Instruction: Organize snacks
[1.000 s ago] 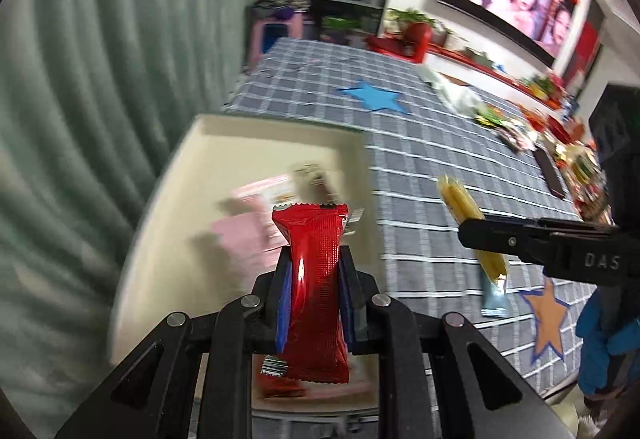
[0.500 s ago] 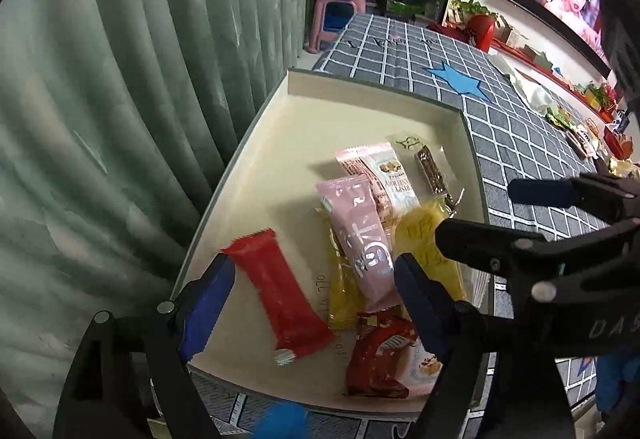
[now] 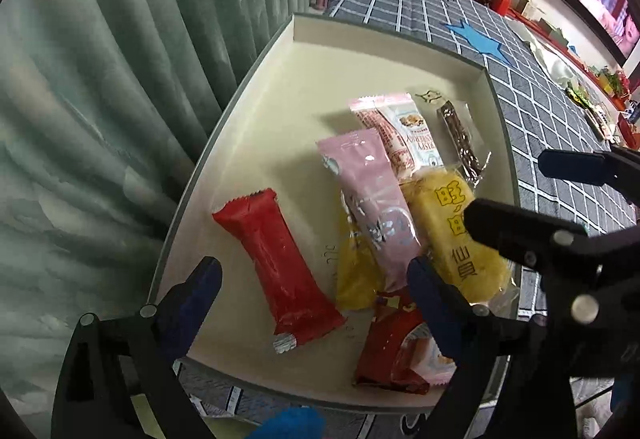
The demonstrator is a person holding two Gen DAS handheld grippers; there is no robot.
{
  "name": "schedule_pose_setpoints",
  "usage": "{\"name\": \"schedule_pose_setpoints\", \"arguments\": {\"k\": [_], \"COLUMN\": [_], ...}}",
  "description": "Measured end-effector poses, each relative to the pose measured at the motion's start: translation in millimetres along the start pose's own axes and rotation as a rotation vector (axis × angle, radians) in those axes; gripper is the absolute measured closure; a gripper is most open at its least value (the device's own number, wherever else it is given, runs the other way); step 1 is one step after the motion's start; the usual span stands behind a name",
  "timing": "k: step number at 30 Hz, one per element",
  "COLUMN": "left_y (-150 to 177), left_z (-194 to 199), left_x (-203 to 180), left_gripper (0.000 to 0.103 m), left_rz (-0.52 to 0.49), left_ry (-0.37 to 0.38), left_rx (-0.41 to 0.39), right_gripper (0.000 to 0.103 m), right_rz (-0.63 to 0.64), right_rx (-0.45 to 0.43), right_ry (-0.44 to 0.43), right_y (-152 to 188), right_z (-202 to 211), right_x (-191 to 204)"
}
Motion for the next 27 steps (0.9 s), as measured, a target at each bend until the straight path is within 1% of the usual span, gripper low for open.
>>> {"name": "schedule_pose_setpoints", "arguments": {"k": [1, 3, 5, 8, 10, 17, 21, 27], "left_y": [-0.3, -1.0, -3.3, -12.1, -17.5, -32.0, -34.1, -28.4], "left_z": [0.7, 4.1, 11.0, 27.5, 37.6, 69.9, 75.1, 67.3], "left_x": [0.5, 1.6, 3.1, 4.1, 4.5, 9.0, 8.5, 5.0], "left_gripper": [0.008, 0.008, 0.008, 0.008, 0.008, 0.008, 0.008, 0.008], "left_rz": [0.003, 0.003, -0.008, -0.028, -0.037, -0.045, -0.040, -0.033], "left_ry": [0.008, 0.015, 0.007, -0.001, 0.000, -0.003, 0.008, 0.026], "left_rx": [0.012, 0.036, 0.048, 0.033, 0.025, -0.029, -0.032, 0.005], "right_gripper": [0.000, 0.000, 0.000, 0.000, 0.000, 0.000, 0.000, 0.000], "right_rz": [-0.004, -0.017, -0.006, 0.018, 0.013, -0.057, -0.076, -0.085], "right_rx": [0.011, 0.021, 0.026, 0.024, 0.036, 0.023, 0.022, 0.049], "right_ry": [-0.002, -0.018, -0.020, -0.004, -0.010, -0.090, -0.094, -0.092], "right_y": [-0.1, -2.6, -4.9, -7.7, -10.2, -25.6, -33.4, -26.6], "right_z": [0.5, 1.1, 4.9, 16.2, 22.2, 56.7, 62.6, 58.1], "right_x": [-0.3, -1.8, -2.3, -1.6, -1.4, -5.8, -2.4, 0.0]}}
Point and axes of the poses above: each gripper's, at about its wrist camera, not at the fingertips, and z roughly against the way its jaws point, x to its left, y to its underside, the point moved 10 cm from there along -z, roughly the way its jaws point, and after that the axes turned 2 degrees about -y, right-handed, at the moved point
